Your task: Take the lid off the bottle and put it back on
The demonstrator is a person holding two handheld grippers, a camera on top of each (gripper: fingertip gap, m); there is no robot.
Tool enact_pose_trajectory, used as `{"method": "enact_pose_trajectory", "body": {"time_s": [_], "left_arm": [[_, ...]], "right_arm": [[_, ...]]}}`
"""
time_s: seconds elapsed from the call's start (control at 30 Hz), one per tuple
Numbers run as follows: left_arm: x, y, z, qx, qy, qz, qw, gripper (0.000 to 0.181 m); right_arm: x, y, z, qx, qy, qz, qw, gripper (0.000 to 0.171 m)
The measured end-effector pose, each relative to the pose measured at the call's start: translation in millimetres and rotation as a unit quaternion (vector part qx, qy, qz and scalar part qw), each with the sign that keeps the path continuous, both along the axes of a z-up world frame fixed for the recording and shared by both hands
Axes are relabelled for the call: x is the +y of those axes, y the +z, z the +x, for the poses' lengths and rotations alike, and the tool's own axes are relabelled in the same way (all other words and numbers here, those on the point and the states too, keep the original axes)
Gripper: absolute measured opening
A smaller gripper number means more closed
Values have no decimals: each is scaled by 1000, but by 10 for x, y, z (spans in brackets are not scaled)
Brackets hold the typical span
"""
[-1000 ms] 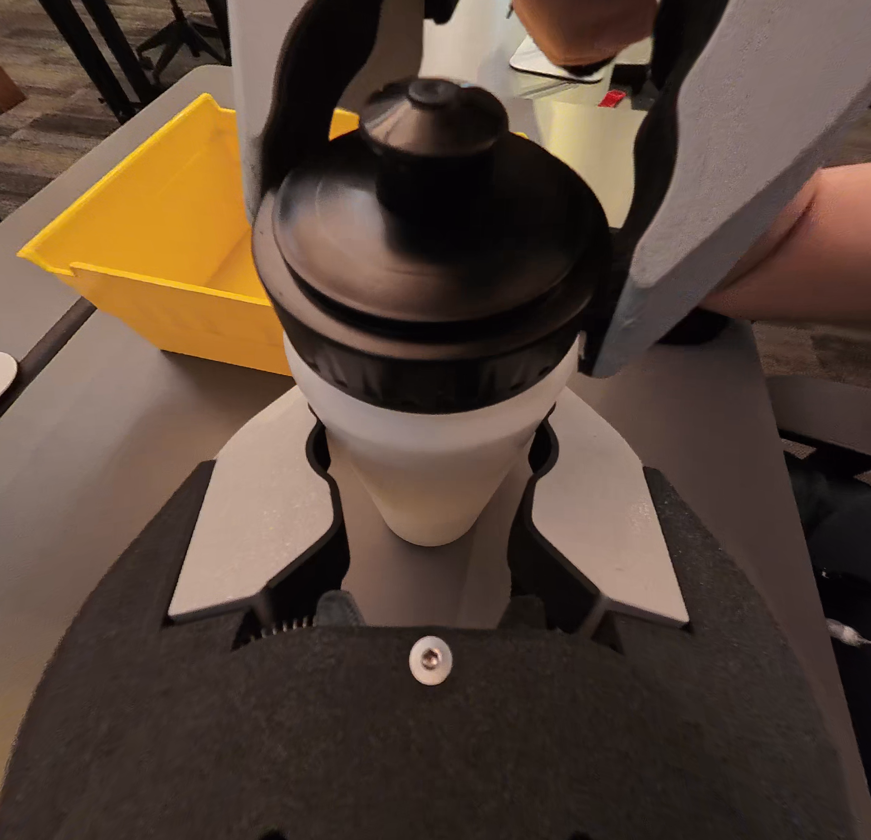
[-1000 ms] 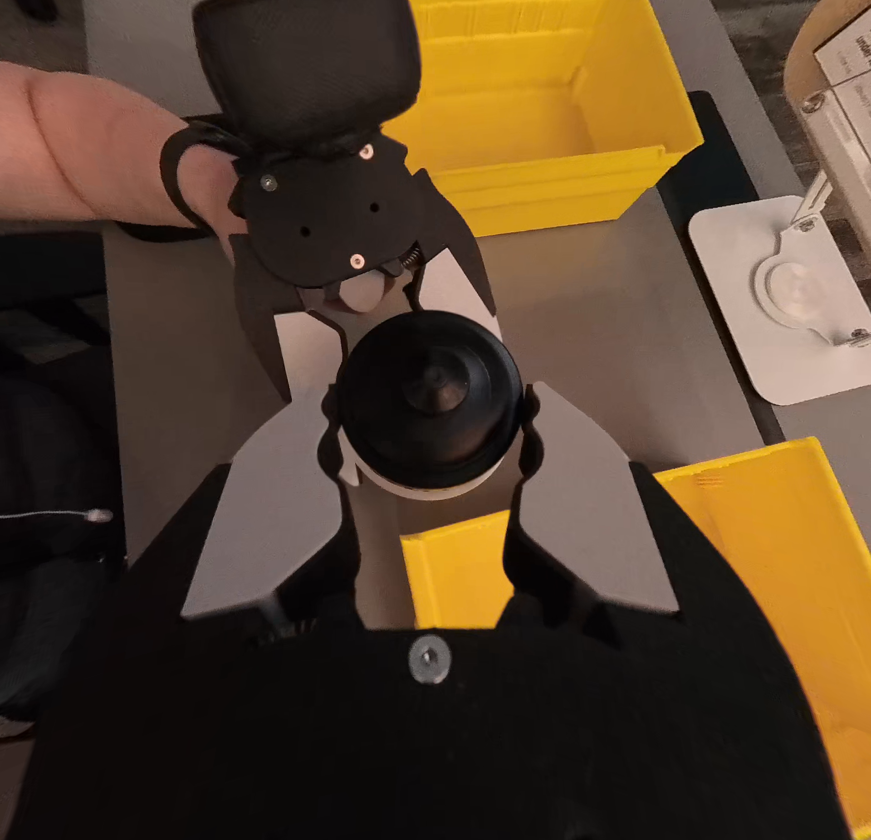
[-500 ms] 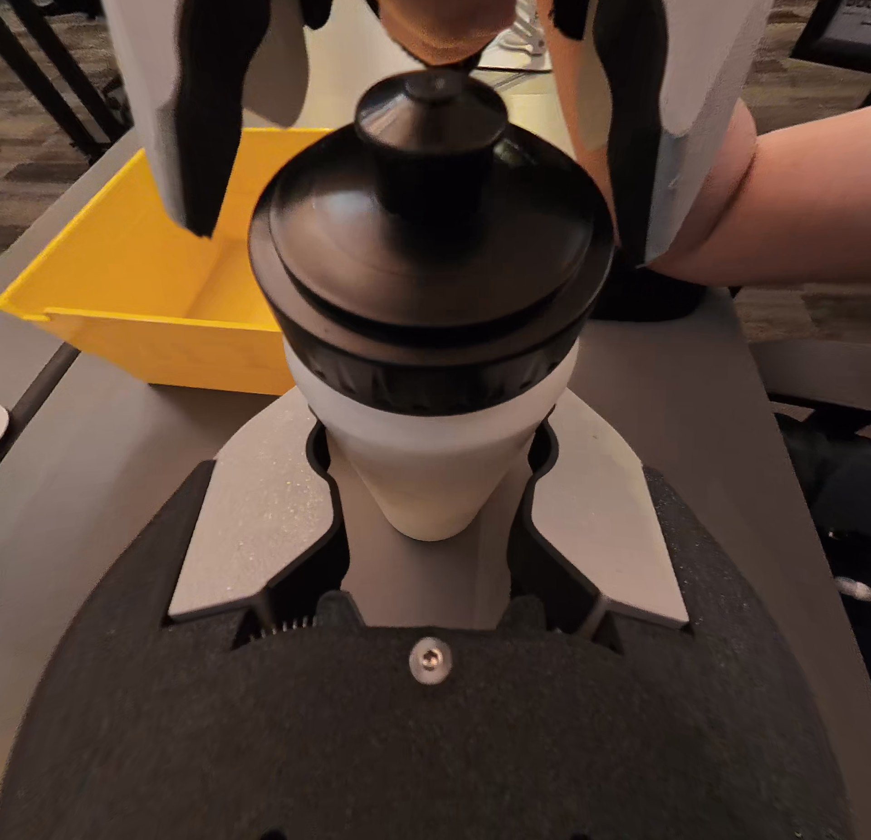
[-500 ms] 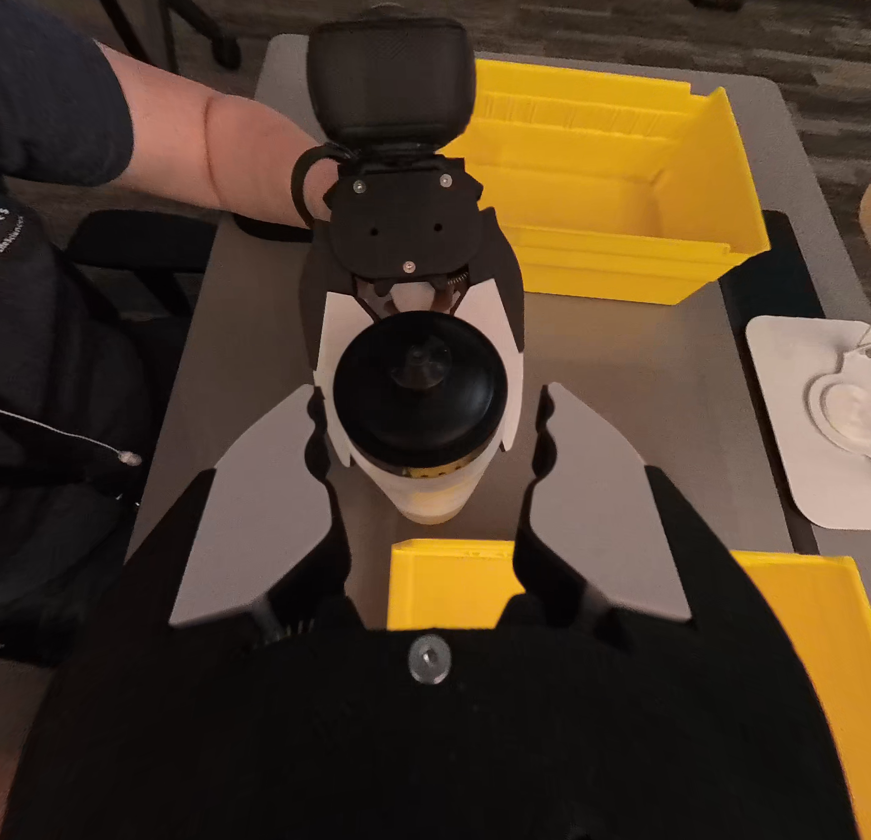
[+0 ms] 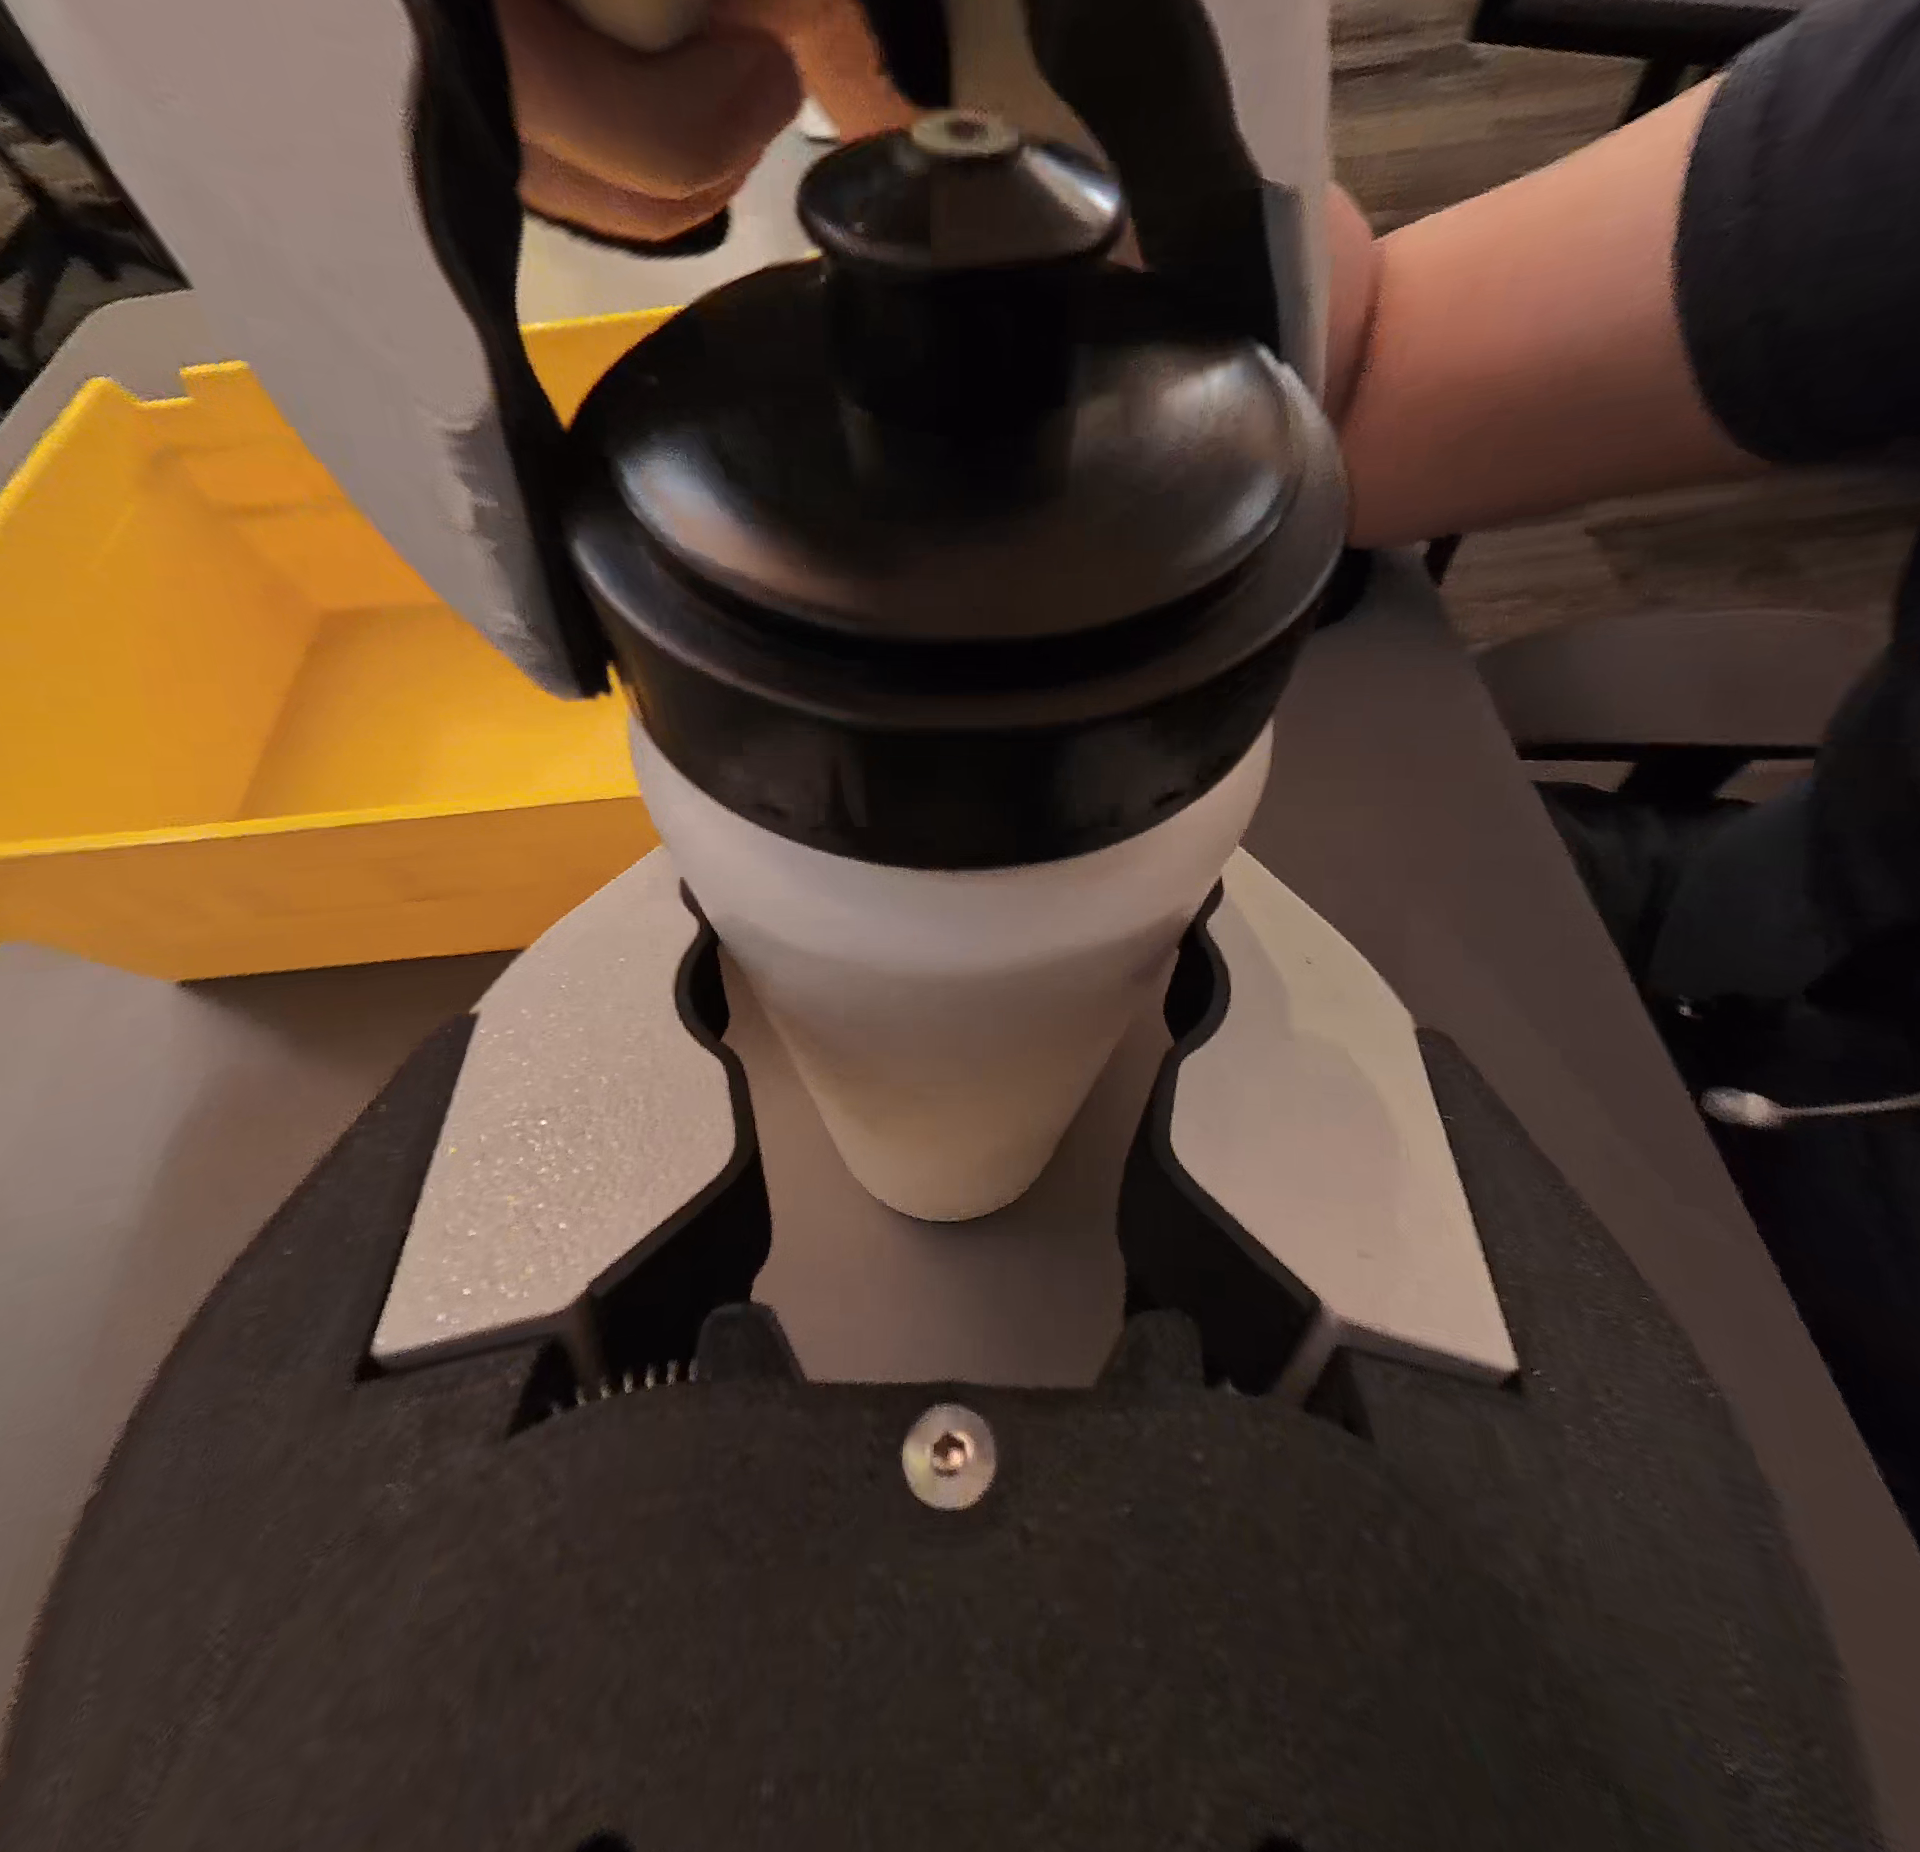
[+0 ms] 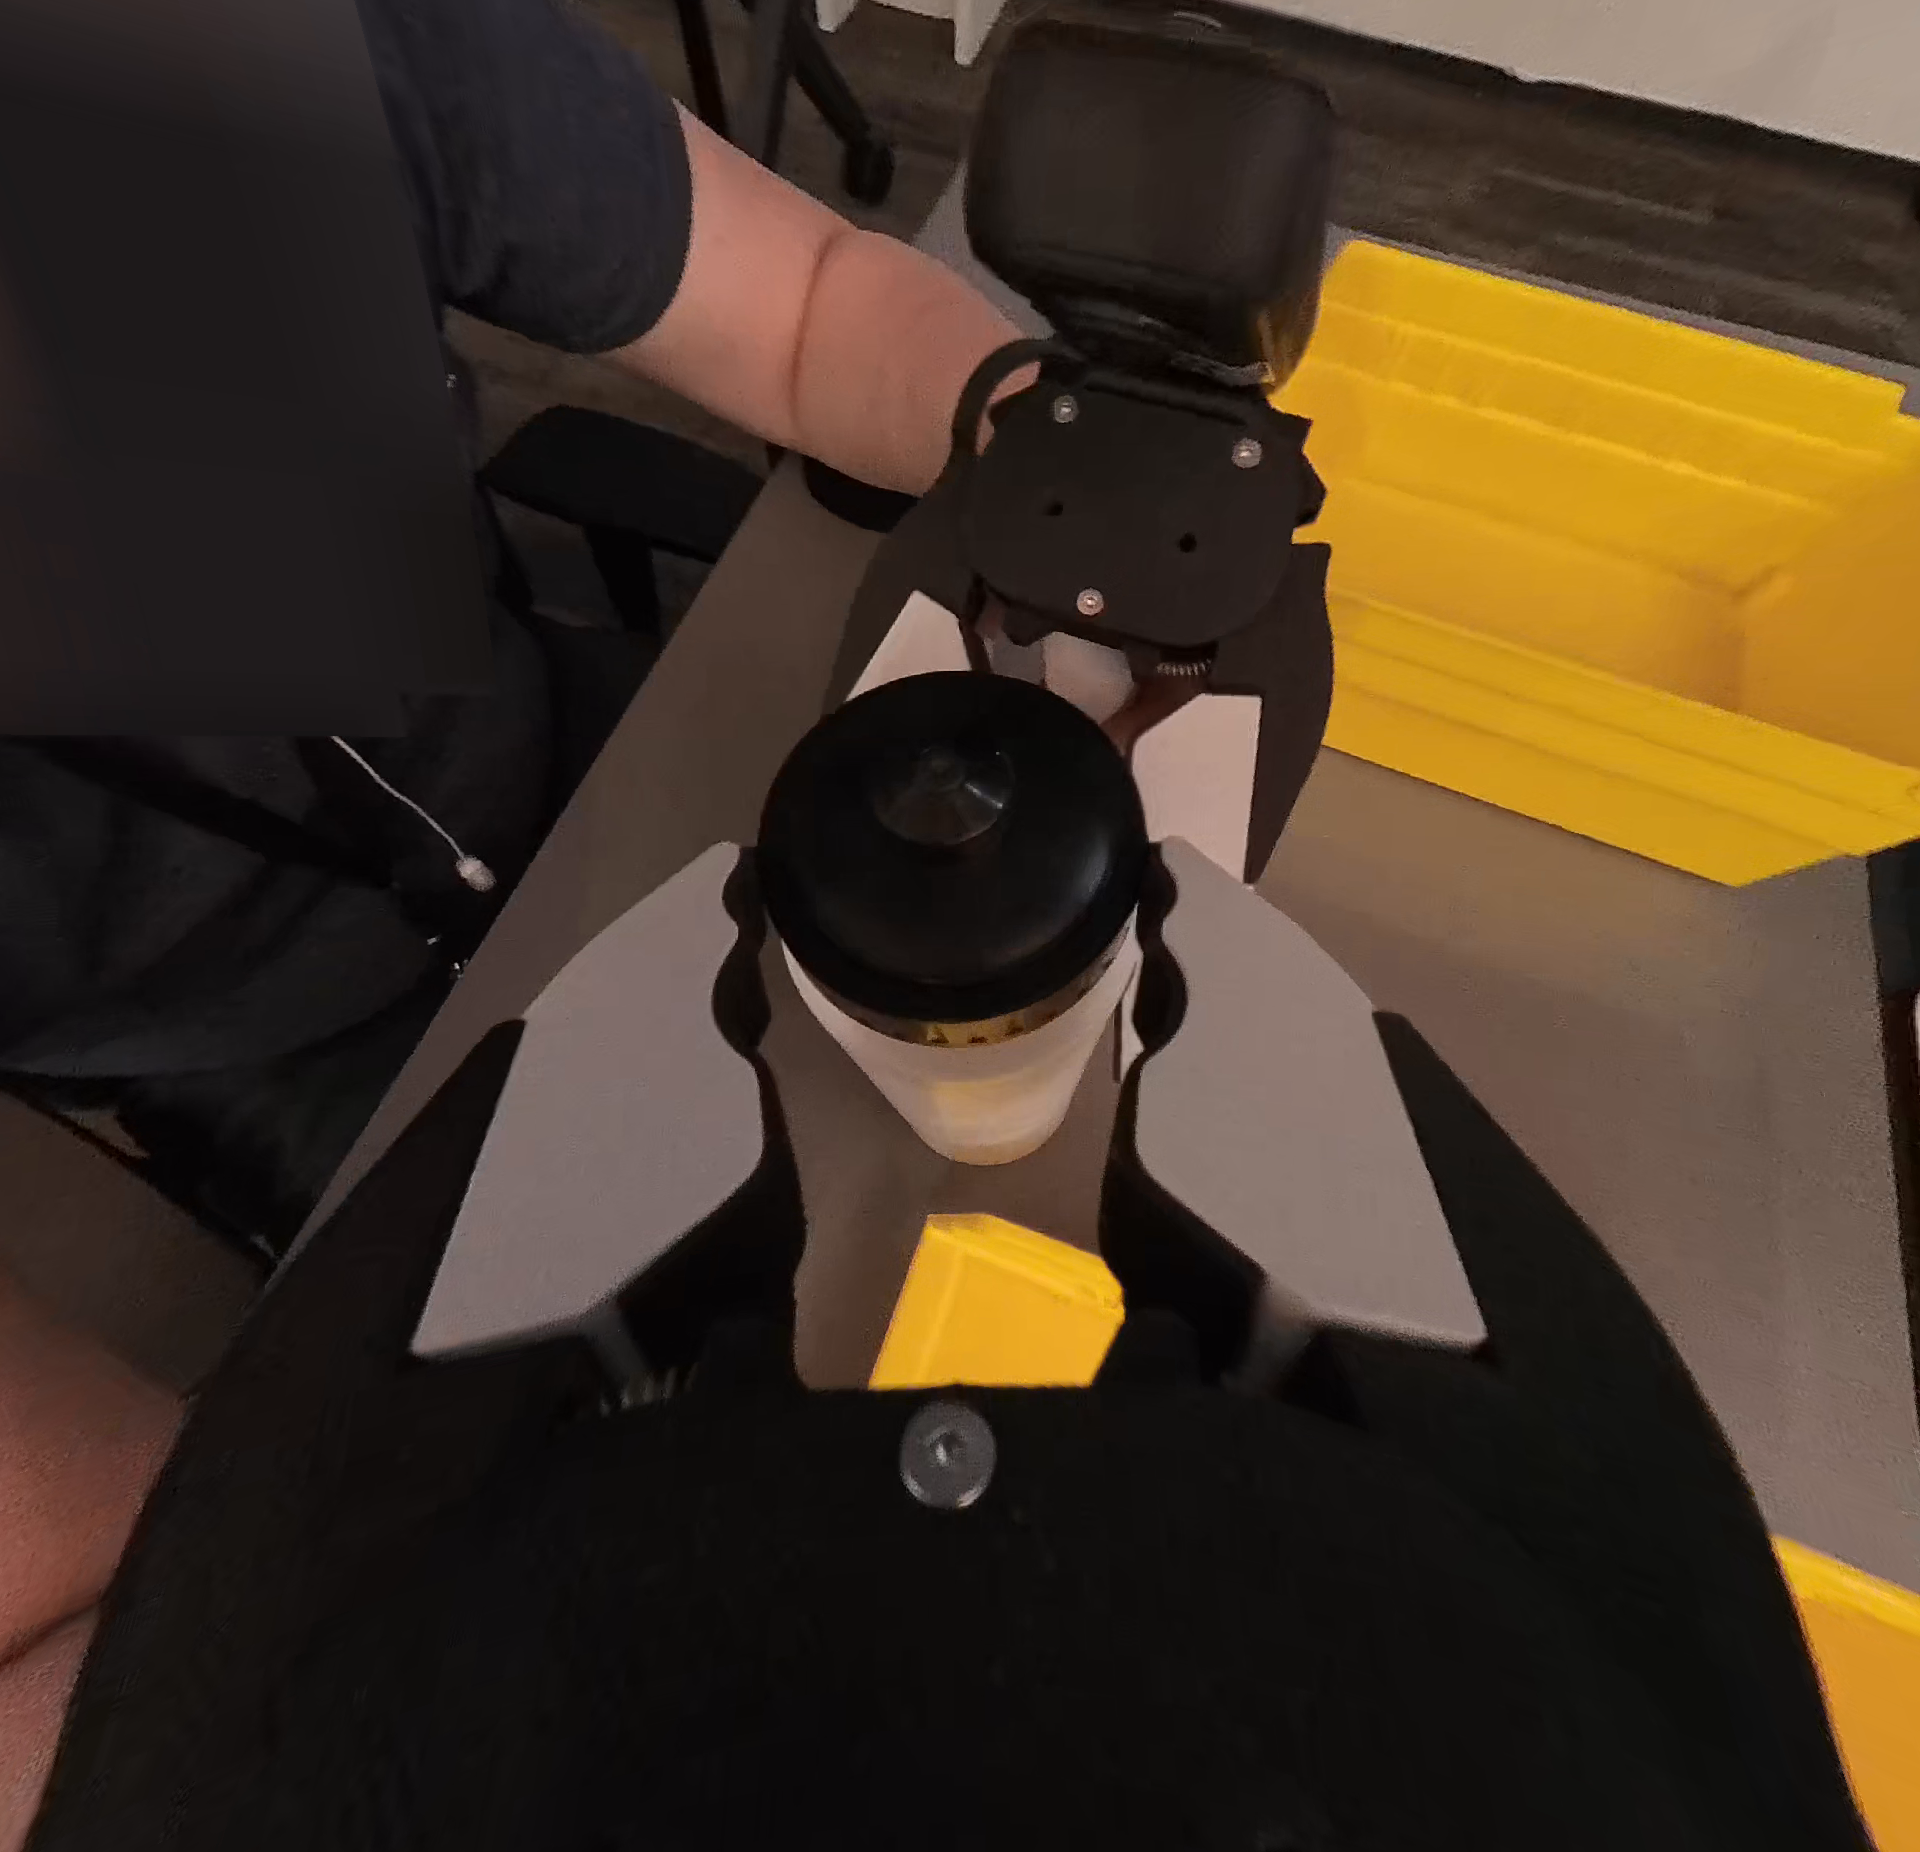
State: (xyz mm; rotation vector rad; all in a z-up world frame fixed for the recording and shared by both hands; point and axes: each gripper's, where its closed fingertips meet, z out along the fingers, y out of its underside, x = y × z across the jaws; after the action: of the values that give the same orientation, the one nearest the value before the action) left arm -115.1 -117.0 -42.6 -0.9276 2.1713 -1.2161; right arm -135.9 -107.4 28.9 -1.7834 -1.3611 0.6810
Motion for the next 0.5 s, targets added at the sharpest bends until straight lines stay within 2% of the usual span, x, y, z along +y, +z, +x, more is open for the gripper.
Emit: {"method": "enact_pose_trajectory", "body": {"time_s": [0.33, 0.43, 0.5], "left_arm": [[-1, 121, -70, 9, -19, -49, 999, 84], [143, 77, 22, 9, 29, -37, 999, 84], [281, 61, 99, 13, 73, -42, 996, 84]], "right_arm": [[8, 125, -10, 56, 24, 9, 998, 70], [184, 110, 39, 70, -20, 0, 997, 68], [342, 130, 91, 68, -78, 3, 995, 73]]}}
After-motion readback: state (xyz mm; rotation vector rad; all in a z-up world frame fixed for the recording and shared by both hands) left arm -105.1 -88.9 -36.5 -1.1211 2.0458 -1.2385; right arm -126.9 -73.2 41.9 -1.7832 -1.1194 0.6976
